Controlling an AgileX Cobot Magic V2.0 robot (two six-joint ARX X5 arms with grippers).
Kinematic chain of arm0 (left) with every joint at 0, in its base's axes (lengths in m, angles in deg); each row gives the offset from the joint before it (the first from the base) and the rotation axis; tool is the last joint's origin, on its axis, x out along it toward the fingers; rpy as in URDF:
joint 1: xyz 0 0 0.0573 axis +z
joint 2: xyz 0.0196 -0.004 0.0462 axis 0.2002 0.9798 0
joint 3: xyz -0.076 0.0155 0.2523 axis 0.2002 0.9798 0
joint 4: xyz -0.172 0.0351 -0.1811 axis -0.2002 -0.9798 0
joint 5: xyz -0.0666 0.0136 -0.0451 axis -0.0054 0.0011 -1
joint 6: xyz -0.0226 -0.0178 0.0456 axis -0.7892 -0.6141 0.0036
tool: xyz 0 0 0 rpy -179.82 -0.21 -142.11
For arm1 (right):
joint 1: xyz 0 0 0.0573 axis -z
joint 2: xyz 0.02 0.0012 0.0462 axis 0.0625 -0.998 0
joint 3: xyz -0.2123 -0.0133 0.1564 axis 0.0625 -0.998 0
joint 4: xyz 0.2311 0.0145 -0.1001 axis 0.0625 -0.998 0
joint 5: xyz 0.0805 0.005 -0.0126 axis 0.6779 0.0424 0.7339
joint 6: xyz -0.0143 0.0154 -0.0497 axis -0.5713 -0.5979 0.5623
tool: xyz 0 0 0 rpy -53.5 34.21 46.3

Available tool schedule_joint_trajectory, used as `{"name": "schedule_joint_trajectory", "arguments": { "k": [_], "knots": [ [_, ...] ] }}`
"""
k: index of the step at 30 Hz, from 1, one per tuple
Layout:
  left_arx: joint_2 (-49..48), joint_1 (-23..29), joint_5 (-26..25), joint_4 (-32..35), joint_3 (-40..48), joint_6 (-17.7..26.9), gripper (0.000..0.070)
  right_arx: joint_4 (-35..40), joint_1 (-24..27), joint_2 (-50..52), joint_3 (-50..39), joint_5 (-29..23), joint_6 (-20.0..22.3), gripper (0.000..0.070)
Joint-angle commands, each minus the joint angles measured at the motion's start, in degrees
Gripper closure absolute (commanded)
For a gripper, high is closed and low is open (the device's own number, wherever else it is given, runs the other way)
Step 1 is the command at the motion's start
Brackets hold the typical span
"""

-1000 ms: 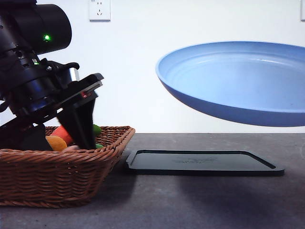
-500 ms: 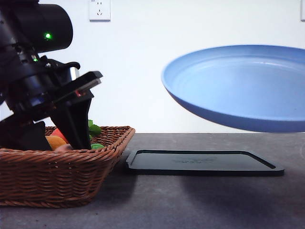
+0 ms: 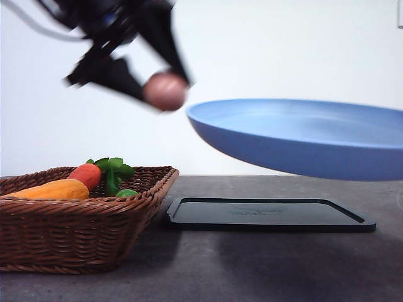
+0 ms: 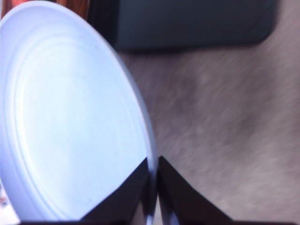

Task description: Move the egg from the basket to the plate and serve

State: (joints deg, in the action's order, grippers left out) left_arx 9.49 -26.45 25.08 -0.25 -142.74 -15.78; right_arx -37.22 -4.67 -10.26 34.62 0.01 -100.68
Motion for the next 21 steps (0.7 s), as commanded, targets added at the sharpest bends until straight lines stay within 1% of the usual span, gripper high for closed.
{"name": "schedule_joint_trajectory", "arguments": {
  "k": [1,4,8,10,12,14,21],
  "knots": [
    [0.43,-3.12,-0.3,1.94,-0.77,1.23,0.05,1.08,-0.24,-1.73,0.39,0.83,-0.23,0.07],
    [0.47,-8.37,3.62,4.46,-0.75,3.46,0.05,1.72,-0.24,-3.84,0.39,0.9,-0.18,0.07],
    [1.54,-15.6,13.93,6.17,-0.75,8.67,0.0498,3.1,-0.24,-5.49,0.39,2.13,-0.18,0.07],
    [2.38,-17.97,17.28,6.51,-0.75,10.74,0.0498,3.45,-0.24,-5.82,0.39,2.39,-0.18,0.07],
    [3.67,-19.67,18.48,6.69,-0.75,11.83,0.0498,3.47,-0.24,-5.83,0.38,2.39,-0.18,0.07],
    [5.1,-20.5,18.58,6.79,-0.75,11.9,0.0498,3.46,-0.24,-5.8,0.39,2.38,-0.18,0.07],
    [9.6,-21.29,18.62,7.2,-0.75,11.89,0.0495,3.41,-0.24,-5.81,0.39,2.4,-0.18,0.07]
  ]
}}
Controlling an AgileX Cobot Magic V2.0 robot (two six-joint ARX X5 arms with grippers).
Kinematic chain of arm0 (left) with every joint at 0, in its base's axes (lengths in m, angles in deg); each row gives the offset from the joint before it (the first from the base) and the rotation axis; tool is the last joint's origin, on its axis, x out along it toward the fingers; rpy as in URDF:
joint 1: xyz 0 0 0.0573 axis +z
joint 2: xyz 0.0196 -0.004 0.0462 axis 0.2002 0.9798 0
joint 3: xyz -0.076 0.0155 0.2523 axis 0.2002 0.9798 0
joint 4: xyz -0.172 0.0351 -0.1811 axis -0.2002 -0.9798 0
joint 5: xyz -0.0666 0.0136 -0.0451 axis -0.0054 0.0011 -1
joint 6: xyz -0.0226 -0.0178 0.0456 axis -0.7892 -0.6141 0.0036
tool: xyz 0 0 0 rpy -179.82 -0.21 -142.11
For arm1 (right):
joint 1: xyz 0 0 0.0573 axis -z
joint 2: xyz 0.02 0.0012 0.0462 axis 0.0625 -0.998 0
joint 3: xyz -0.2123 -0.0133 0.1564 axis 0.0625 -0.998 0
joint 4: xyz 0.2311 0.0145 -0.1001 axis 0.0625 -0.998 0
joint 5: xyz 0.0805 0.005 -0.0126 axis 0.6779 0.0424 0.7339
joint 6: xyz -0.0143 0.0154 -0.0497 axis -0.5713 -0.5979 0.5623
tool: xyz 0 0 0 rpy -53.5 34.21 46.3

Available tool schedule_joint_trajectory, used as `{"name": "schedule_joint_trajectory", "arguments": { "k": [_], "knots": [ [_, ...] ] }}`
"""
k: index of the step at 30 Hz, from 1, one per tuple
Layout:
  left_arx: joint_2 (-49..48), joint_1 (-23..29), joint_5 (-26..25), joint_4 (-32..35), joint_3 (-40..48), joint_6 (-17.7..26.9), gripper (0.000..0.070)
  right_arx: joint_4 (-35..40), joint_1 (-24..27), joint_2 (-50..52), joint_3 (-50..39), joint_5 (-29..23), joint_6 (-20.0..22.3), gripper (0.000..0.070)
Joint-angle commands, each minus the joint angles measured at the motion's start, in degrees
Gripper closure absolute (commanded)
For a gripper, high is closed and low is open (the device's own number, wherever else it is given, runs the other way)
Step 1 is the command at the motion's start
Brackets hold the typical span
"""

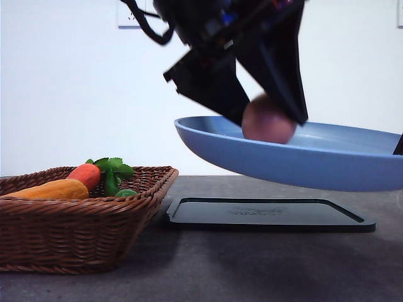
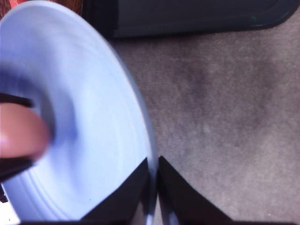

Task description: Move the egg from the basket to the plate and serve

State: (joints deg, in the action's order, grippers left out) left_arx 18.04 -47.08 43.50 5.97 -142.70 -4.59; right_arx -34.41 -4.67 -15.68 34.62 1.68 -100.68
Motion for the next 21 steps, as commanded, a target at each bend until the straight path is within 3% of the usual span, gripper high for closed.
{"name": "schedule_joint_trajectory", "arguments": {
  "k": [1,5,9,11,21],
  "knots": [
    [1.5,-0.66,0.2,0.9,-0.79,0.7,0.0493,0.59,-0.24,-0.39,0.39,0.75,-0.17,0.07],
    [2.04,-0.65,0.2,1.03,-0.79,0.46,0.0469,0.51,-0.24,-0.38,0.39,0.75,-0.17,0.07],
    [1.9,-0.8,0.2,2.24,-0.97,-0.64,0.0279,-0.45,-0.24,-0.5,0.38,0.84,-0.22,0.07],
    [1.49,-0.7,0.2,1.94,-1.33,-1.98,0.0223,-0.73,-0.24,-0.95,0.39,1.23,-0.22,0.07],
    [-9.65,0.86,0.77,0.14,-1.42,-2.79,0.0224,1.74,-0.06,-8.24,1.01,2.04,0.68,0.07]
  ]
}}
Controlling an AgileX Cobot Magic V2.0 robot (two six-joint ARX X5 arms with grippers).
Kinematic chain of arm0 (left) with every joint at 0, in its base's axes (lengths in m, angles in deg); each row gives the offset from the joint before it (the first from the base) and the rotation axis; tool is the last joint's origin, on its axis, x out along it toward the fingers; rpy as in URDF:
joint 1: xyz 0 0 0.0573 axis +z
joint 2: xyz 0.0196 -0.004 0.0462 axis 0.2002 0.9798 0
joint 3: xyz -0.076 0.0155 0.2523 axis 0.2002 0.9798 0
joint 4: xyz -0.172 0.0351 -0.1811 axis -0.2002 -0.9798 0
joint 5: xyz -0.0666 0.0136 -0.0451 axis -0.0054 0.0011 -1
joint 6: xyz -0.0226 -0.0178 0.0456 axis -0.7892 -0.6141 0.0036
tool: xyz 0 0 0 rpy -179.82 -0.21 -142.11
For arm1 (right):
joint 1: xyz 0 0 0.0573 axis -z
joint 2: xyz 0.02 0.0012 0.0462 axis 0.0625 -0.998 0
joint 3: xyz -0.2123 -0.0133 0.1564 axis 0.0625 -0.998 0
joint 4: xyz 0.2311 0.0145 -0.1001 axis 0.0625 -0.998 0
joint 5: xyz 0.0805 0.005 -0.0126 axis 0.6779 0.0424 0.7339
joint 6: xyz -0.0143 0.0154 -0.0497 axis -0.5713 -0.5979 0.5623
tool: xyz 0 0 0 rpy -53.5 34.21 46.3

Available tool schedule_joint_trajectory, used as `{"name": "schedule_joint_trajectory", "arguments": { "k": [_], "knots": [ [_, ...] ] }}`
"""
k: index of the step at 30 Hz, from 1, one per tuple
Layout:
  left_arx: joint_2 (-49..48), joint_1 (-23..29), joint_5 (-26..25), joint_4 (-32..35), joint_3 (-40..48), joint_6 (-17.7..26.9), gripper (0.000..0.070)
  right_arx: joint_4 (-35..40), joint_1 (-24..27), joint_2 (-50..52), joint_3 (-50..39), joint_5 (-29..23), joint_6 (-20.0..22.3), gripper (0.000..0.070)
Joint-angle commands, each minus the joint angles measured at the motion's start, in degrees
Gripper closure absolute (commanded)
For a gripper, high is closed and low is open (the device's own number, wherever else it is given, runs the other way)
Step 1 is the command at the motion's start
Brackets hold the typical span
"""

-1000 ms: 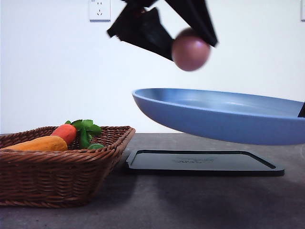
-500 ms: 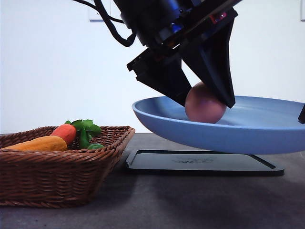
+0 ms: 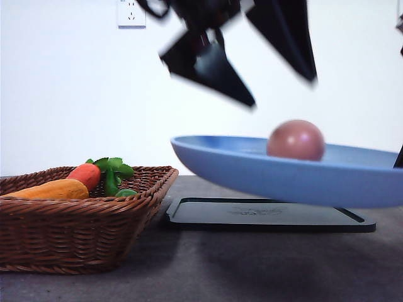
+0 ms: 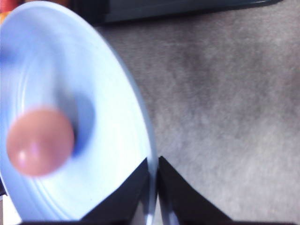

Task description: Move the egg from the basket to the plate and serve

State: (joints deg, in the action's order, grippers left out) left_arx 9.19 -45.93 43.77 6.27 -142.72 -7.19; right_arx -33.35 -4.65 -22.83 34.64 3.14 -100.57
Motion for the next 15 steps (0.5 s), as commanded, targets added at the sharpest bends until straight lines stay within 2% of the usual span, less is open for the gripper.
{"name": "schedule_joint_trajectory", "arguments": {
  "k": [1,8,15],
  "knots": [
    [-2.71,0.12,1.22,-0.72,-1.4,-0.17,0.0224,0.97,-0.07,-2.36,1.44,0.45,0.94,0.07],
    [-17.14,2.08,9.7,-4.76,-1.4,-0.15,0.0224,2.64,2.55,-13.35,8.08,-2.03,4.19,0.07],
    [-30.64,2.13,18.52,-7.33,-1.4,-0.16,0.0225,3.65,5.61,-27.29,19.65,-3.22,5.78,0.07]
  ]
}}
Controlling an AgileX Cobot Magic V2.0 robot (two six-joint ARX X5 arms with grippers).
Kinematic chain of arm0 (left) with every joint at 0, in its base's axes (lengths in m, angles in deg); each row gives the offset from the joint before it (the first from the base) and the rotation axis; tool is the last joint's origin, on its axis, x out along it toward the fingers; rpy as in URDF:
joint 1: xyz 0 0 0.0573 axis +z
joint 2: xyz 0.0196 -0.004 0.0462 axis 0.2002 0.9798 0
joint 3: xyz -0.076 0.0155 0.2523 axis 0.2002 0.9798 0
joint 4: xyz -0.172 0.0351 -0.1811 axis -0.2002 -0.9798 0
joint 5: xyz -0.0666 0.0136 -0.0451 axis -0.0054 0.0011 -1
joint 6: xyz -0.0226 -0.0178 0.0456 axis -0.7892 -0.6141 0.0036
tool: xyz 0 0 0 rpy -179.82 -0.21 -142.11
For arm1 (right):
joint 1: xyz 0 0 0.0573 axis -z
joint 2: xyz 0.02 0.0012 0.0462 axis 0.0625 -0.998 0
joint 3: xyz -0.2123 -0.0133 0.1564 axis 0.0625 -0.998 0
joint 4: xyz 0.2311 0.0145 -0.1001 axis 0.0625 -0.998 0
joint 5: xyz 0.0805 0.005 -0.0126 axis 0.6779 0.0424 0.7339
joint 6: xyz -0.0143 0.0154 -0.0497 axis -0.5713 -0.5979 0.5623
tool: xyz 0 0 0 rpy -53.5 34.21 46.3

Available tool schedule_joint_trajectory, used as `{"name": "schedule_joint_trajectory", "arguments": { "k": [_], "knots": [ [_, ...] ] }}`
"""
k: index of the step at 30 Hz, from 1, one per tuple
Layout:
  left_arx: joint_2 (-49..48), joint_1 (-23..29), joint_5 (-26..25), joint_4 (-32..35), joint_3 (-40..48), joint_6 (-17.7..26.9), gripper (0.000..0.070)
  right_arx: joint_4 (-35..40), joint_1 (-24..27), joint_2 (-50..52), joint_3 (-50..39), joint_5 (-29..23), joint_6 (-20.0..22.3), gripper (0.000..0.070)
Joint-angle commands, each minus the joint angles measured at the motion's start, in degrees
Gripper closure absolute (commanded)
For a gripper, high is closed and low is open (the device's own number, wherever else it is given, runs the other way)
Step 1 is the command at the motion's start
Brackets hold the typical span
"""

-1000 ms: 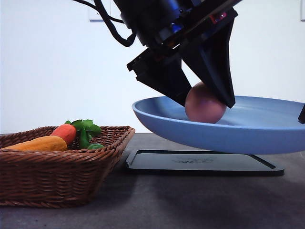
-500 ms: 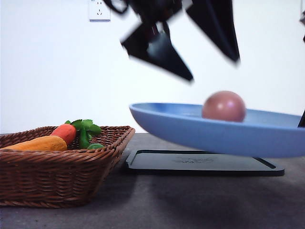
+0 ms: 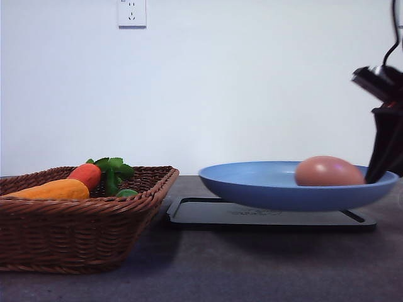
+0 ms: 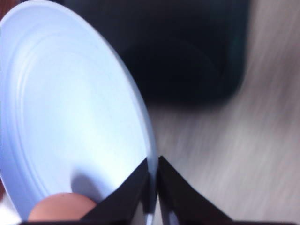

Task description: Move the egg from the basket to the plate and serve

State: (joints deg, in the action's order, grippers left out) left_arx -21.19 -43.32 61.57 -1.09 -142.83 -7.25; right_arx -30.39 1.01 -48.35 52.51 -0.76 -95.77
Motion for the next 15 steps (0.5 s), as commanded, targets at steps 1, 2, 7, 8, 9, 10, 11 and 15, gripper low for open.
{"name": "schedule_joint_trajectory", "arguments": {
  "k": [1,2,7,8,9,10,11,15],
  "knots": [
    [-1.92,-0.48,1.4,-0.25,-1.29,-0.12,0.0225,1.09,0.14,-3.91,3.54,0.69,0.95,0.07],
    [-3.39,-0.48,1.93,-0.55,-1.29,-0.14,0.0225,1.34,0.19,-5.91,5.25,0.69,0.94,0.07],
    [-9.27,-0.48,3.59,-2.2,-1.29,-0.3,0.0225,1.49,0.18,-15.3,13.34,0.72,0.9,0.07],
    [-10.12,-0.48,3.86,-2.52,-1.28,-0.33,0.0225,1.49,0.18,-16.83,14.55,0.72,0.91,0.07],
    [-10.89,-0.48,4.22,-2.86,-1.27,-0.35,0.0225,1.51,0.18,-18.27,15.65,0.72,0.92,0.07],
    [-11.52,-0.48,4.78,-3.24,-1.29,-0.37,0.0225,1.54,0.18,-19.58,16.58,0.73,0.94,0.07],
    [-12.12,-0.48,5.24,-3.63,-1.29,-0.38,0.0225,1.68,0.18,-20.51,17.13,0.74,0.95,0.07],
    [-13.31,-0.48,6.56,-5.45,-1.29,-1.13,0.0225,2.98,0.18,-22.61,17.69,0.71,1.08,0.0699]
  ]
}}
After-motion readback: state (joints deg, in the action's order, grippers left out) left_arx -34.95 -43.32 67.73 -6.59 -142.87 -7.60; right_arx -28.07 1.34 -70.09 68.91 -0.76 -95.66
